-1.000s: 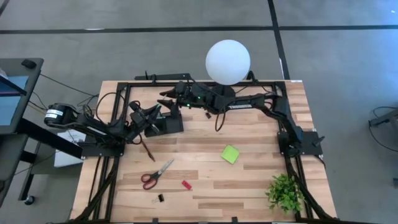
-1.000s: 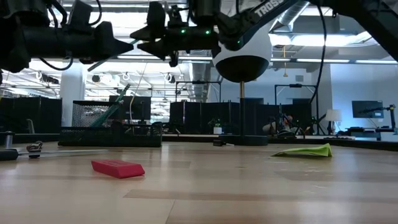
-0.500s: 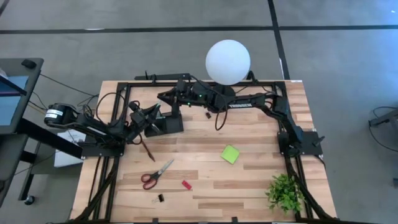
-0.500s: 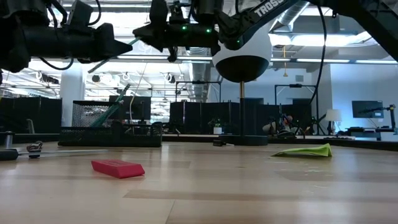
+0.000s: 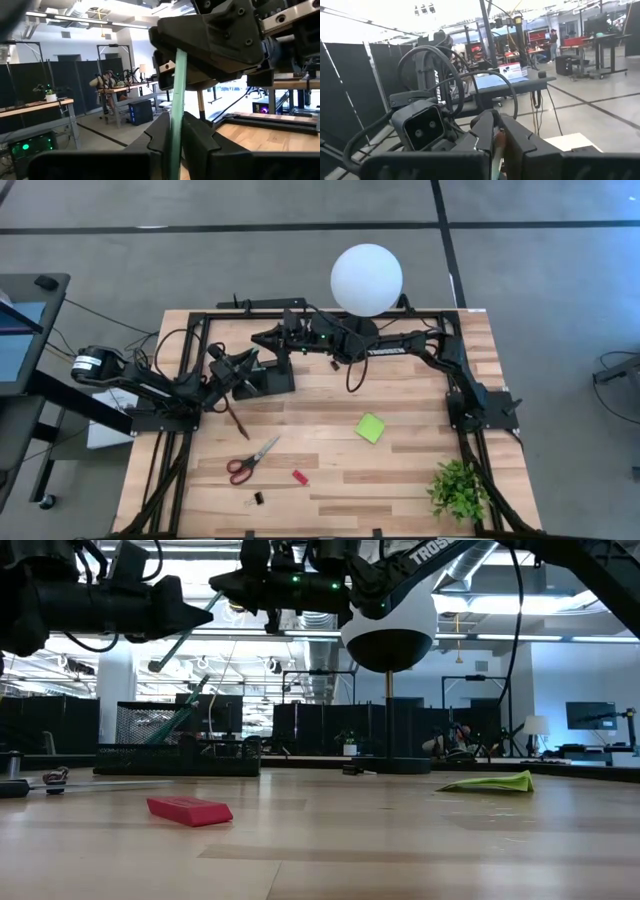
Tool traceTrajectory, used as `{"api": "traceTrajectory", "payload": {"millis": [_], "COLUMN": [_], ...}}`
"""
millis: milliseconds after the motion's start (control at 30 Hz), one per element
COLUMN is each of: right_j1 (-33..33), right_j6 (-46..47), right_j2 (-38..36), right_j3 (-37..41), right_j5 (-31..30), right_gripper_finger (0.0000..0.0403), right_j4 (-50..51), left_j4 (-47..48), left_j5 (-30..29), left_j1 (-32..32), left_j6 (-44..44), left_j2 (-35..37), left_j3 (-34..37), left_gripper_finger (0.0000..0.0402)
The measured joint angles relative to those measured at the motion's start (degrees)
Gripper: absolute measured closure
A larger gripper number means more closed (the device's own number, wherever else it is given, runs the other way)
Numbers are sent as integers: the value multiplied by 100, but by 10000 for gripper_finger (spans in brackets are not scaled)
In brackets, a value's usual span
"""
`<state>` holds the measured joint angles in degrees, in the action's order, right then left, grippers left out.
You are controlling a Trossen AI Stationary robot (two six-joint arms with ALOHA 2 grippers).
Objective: Pick and place office supplies into organizer
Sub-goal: Put the blue pencil into the black desk organizer
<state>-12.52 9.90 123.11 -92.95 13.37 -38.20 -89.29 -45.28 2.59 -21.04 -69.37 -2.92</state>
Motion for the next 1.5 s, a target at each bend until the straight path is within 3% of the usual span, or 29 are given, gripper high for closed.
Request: {"api": "traceTrajectory", "payload": {"millis": [333, 833, 1033, 1167, 1300, 1500], "right_j1": [117, 318, 318, 242, 146, 154], "right_j6": [-610, -731, -356, -50, 68, -553], "right_j2": [1, 24, 856, 1252, 1294, 1296], "right_j3": [4, 5, -400, -835, -880, -883], "right_j5": [-148, -482, -415, -232, -333, -785], "right_gripper_finger": [391, 392, 392, 392, 392, 392], "right_j4": [-51, 9, -791, -751, -528, -312], "left_j4": [144, 1031, 1052, 1107, 1323, 1538], "left_j5": [-551, -446, -526, -757, -1148, -1460], "left_j1": [4, -331, -339, -337, -336, -337], "left_j6": [-46, 1005, 1011, 955, 898, 966], "left_j2": [3, 1, -1, 10, 8, -1], "left_j3": [-2, 2, 9, 57, 153, 197], "left_gripper_finger": [348, 346, 346, 346, 346, 346]}}
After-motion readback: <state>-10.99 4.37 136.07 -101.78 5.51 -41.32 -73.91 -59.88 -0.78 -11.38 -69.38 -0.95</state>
